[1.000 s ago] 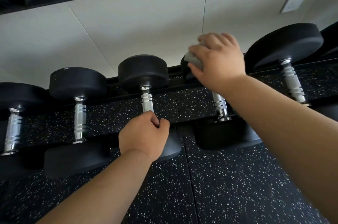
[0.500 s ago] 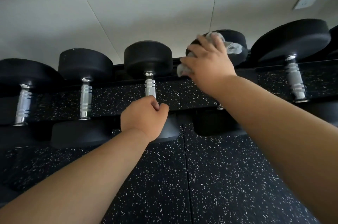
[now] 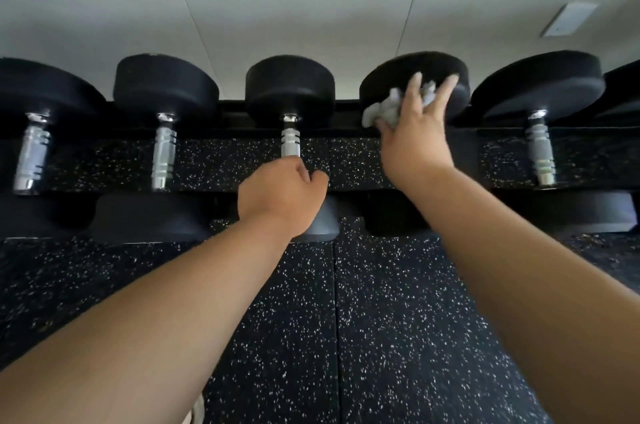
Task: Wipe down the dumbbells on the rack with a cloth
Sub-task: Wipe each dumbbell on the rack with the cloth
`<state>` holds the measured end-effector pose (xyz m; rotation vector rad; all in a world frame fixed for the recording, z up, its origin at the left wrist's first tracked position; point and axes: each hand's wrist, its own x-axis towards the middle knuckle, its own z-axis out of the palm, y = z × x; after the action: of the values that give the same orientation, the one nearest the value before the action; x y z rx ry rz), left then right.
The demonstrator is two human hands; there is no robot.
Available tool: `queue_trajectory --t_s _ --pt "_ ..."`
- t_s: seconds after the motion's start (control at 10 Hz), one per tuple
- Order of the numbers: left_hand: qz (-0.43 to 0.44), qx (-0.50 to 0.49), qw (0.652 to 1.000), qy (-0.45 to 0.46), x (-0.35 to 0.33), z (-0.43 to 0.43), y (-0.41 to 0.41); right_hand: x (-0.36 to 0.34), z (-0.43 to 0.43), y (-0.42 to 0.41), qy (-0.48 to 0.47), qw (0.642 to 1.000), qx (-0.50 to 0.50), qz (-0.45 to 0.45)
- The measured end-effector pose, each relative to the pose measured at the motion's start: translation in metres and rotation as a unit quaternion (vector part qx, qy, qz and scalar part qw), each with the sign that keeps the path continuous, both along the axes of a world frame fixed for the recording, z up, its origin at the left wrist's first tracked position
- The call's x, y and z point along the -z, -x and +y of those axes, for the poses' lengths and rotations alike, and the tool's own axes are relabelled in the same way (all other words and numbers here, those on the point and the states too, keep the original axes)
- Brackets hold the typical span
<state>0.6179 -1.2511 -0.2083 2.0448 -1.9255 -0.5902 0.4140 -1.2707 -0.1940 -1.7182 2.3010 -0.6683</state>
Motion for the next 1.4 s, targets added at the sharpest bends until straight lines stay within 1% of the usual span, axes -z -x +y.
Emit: queue_trajectory --t_s 0.1,0.2,0.3,0.4,0.5,0.6,0.7,0.8,0.9,1.0,1.1,1.2,1.3,1.4 --pt "0.052 -0.007 0.999 0.011 0.002 -0.002 -0.007 -0.007 0.03 -0.062 -0.093 0.993 -0.049 -0.052" --pt "0.121 0.005 0.992 0.019 0.004 0.002 -0.021 -0.001 0.056 -0.088 -0.179 0.975 -0.091 -0.092" --pt "0.066 0.064 0.994 0.052 0.0 0.013 -0.071 0.01 0.087 -0.104 -0.203 0.969 -0.057 -0.127" --pt "-0.036 0.115 0.982 0.148 -0.009 0.008 -0.136 0.013 0.105 -0.107 -0.225 0.956 0.027 -0.183" --pt "-0.124 0.148 0.969 0.152 -0.01 -0.012 -0.189 0.005 0.11 -0.125 -0.174 0.963 0.036 -0.202" --pt "-0.116 0.124 0.98 0.105 -0.002 -0.024 -0.208 0.003 0.112 -0.163 -0.134 0.983 -0.054 -0.113" --pt "-0.106 0.099 0.985 0.093 0.005 -0.026 -0.207 0.008 0.107 -0.186 -0.081 0.987 -0.142 0.001" --pt "-0.094 0.086 0.988 0.087 0.008 -0.029 -0.211 0.019 0.098 -0.172 -0.066 0.986 -0.152 0.036" --pt "-0.092 0.09 0.988 0.081 0.012 -0.031 -0.212 0.017 0.094 -0.148 -0.07 0.988 0.002 -0.135" --pt "-0.092 0.096 0.987 0.089 0.014 -0.032 -0.212 0.02 0.092 -0.152 -0.064 0.975 0.087 -0.193" --pt "-0.092 0.098 0.987 0.093 0.013 -0.031 -0.213 0.024 0.09 -0.185 -0.073 0.997 -0.016 -0.024" --pt "-0.087 0.099 0.987 0.097 0.013 -0.031 -0.214 0.026 0.084 -0.208 -0.052 0.979 -0.15 0.129" --pt "-0.075 0.099 0.987 0.098 0.015 -0.032 -0.216 0.019 0.079 -0.2 -0.052 0.948 -0.241 0.2" --pt "-0.076 0.099 0.988 0.094 0.016 -0.032 -0.215 0.012 0.084 -0.171 -0.081 0.971 -0.186 0.127"
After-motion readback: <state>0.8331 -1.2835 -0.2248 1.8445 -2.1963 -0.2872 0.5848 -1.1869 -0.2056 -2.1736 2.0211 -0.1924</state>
